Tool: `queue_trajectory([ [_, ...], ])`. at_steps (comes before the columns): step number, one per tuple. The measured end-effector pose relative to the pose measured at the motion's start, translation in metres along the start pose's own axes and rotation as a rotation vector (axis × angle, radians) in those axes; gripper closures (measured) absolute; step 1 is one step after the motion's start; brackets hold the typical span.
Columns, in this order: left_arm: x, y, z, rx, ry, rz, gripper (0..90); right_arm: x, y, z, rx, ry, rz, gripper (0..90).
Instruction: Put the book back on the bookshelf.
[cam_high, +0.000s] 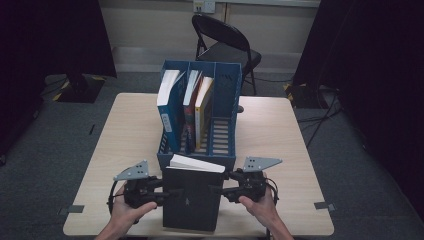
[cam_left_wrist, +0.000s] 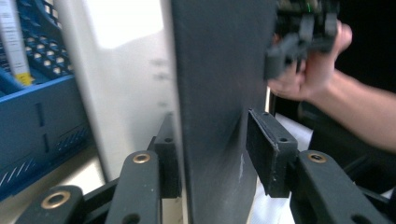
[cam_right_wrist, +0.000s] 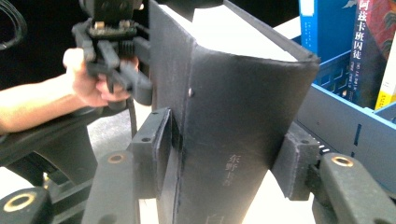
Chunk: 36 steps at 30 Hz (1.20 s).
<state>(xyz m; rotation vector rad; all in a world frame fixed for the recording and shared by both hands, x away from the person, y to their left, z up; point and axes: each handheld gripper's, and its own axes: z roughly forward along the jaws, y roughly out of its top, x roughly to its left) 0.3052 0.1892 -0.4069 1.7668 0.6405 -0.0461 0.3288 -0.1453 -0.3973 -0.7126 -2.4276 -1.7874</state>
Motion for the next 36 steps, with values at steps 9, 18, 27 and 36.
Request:
queue_trajectory([
  [9, 0.017, 0.002, -0.028, -0.098, 0.125, -0.046, 40.0, 0.002, 0.002, 0.001, 0.011, -0.026, -0.009, 47.0],
  [18, 0.013, 0.001, -0.001, -0.031, 0.124, 0.031, 29.6, 0.016, 0.013, 0.002, 0.01, -0.065, -0.108, 49.4],
  [27, 0.005, 0.003, 0.007, -0.028, 0.141, 0.1, 28.8, 0.024, 0.01, -0.005, 0.019, -0.109, -0.171, 49.9],
  [36, 0.0, 0.002, 0.005, -0.017, 0.142, 0.112, 27.5, 0.032, 0.011, 0.02, 0.035, -0.105, -0.194, 48.2],
])
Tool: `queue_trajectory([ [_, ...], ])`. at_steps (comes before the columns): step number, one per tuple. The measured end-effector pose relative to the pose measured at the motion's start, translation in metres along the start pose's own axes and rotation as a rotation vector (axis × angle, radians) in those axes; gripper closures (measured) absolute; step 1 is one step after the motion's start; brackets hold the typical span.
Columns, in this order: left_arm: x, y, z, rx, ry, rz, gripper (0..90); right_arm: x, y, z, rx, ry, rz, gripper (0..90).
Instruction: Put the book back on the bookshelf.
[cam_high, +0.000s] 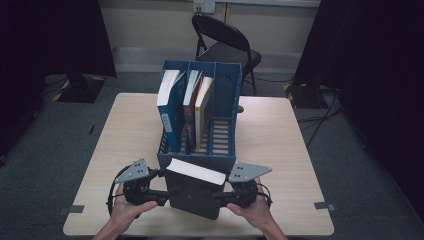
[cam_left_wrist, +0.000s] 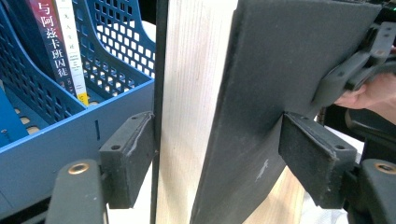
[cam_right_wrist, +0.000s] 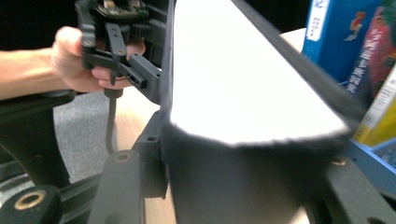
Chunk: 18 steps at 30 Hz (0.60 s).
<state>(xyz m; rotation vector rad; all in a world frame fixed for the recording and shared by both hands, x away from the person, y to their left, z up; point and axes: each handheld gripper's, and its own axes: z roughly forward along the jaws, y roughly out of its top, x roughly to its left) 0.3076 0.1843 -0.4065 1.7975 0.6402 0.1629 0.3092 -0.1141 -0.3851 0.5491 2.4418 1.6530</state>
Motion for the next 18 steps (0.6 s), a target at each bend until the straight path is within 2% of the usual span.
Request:
queue_trajectory([
  [2, -0.001, -0.0003, -0.0003, 0.001, -0.01, 0.003, 27.4, -0.0007, 0.0001, 0.0097, 0.003, 0.039, 0.016, 47.2],
  [3, -0.0011, -0.0006, -0.0006, -0.001, -0.009, 0.004, 27.6, 0.0011, -0.0004, 0.0125, -0.004, 0.016, 0.007, 45.0],
  [8, -0.002, -0.0001, 0.0012, 0.0, 0.005, 0.007, 27.6, -0.0012, -0.0018, 0.0147, -0.034, 0.02, 0.042, 43.9],
  [11, -0.0025, -0.0004, 0.0013, -0.002, 0.009, 0.008, 27.3, -0.001, -0.0018, 0.0147, -0.034, 0.02, 0.042, 44.1],
  [15, 0.0005, -0.0013, 0.0031, -0.002, 0.01, 0.004, 27.1, -0.0023, -0.0017, 0.0106, -0.027, 0.033, 0.039, 51.4],
  [17, 0.0017, -0.0028, 0.004, 0.007, 0.005, 0.002, 30.2, -0.0022, -0.0017, 0.0088, -0.025, 0.02, 0.03, 52.4],
  [18, 0.0026, -0.0036, 0.004, 0.011, 0.012, -0.005, 27.8, -0.0023, -0.0016, 0.0087, -0.024, 0.015, 0.03, 52.5],
])
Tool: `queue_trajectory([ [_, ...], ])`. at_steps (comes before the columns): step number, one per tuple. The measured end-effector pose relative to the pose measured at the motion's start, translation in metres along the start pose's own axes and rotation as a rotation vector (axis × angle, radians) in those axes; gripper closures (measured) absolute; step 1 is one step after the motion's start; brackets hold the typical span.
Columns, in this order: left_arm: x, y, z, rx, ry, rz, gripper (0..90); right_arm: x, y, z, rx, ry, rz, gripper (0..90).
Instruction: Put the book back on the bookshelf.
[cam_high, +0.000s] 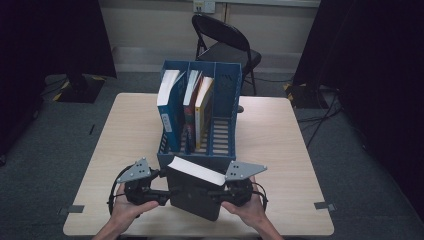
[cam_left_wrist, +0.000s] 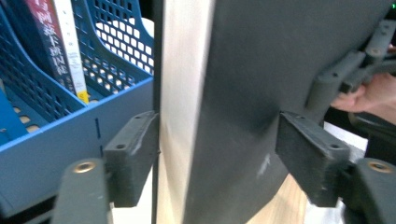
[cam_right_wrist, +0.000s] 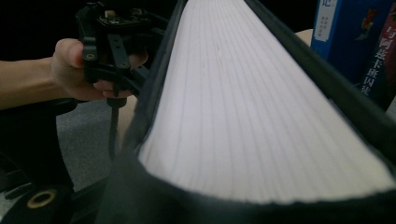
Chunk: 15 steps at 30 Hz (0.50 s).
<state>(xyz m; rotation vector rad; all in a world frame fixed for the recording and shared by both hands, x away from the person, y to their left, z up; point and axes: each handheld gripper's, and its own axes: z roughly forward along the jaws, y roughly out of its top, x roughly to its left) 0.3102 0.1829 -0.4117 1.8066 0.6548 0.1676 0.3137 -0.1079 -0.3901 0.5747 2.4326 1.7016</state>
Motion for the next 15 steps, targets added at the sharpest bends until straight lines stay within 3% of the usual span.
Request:
queue_trajectory([
  [2, 0.002, -0.001, -0.001, 0.015, 0.022, -0.013, 18.5, 0.0, 0.0, 0.0, 0.001, 0.001, -0.001, 52.5],
  [5, 0.008, -0.003, -0.006, 0.013, 0.048, -0.037, 18.0, 0.0, 0.0, -0.001, 0.007, -0.002, -0.003, 52.7],
  [9, 0.015, -0.013, -0.01, 0.052, 0.139, -0.055, 16.7, 0.0, -0.001, -0.004, 0.004, -0.018, 0.009, 52.8],
  [15, 0.025, -0.022, -0.016, 0.07, 0.165, -0.097, 16.6, -0.004, -0.003, -0.011, 0.003, -0.028, 0.022, 52.8],
])
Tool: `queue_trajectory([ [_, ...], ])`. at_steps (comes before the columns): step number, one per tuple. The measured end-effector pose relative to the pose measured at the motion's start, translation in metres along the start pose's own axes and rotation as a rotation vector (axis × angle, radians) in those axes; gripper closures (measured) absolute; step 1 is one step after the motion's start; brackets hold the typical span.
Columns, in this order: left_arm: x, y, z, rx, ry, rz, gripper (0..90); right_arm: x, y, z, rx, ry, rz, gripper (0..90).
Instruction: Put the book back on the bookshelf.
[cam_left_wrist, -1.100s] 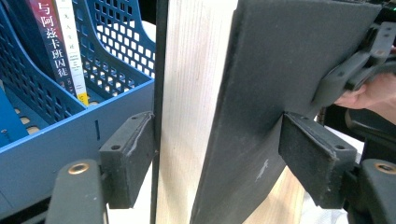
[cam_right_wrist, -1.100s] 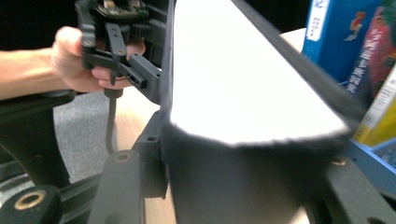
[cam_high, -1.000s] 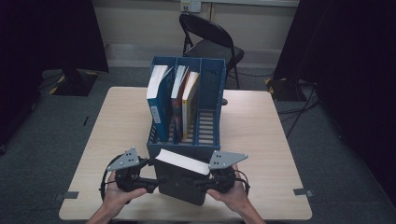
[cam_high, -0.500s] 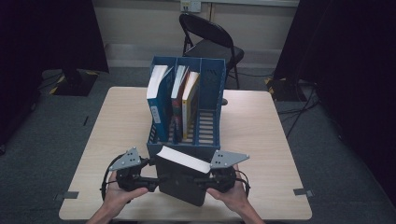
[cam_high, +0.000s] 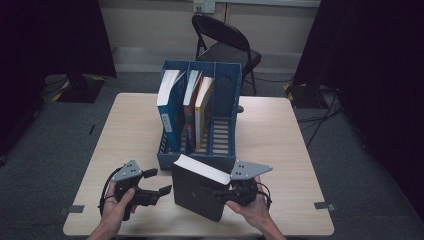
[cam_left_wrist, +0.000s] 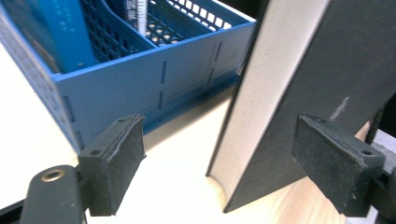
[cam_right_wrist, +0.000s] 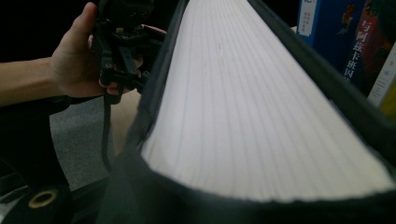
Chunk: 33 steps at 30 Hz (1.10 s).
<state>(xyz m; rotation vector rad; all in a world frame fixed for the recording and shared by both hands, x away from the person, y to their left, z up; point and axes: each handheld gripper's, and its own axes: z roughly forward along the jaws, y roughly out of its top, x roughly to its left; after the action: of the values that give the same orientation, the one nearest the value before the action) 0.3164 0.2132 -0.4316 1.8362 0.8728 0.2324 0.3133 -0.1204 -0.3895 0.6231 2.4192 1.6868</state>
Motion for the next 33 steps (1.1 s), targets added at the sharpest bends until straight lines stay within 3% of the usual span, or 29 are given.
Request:
queue_trajectory([
  [2, 0.003, -0.001, 0.0, 0.012, 0.041, -0.004, 16.6, -0.001, -0.001, -0.003, 0.001, -0.006, 0.004, 52.8],
  [7, 0.012, -0.007, 0.003, 0.024, 0.08, -0.017, 16.1, -0.005, -0.003, -0.01, -0.003, -0.018, 0.01, 52.8],
  [9, 0.015, -0.009, 0.006, 0.029, 0.125, -0.021, 15.7, -0.006, -0.005, -0.014, -0.004, -0.025, 0.013, 52.8],
  [13, 0.021, -0.01, 0.004, 0.014, 0.147, -0.041, 15.6, -0.009, -0.008, -0.024, -0.006, -0.044, 0.021, 52.8],
  [33, 0.027, -0.011, 0.002, 0.005, 0.182, -0.073, 15.7, -0.023, -0.027, -0.077, -0.019, -0.145, 0.063, 52.9],
])
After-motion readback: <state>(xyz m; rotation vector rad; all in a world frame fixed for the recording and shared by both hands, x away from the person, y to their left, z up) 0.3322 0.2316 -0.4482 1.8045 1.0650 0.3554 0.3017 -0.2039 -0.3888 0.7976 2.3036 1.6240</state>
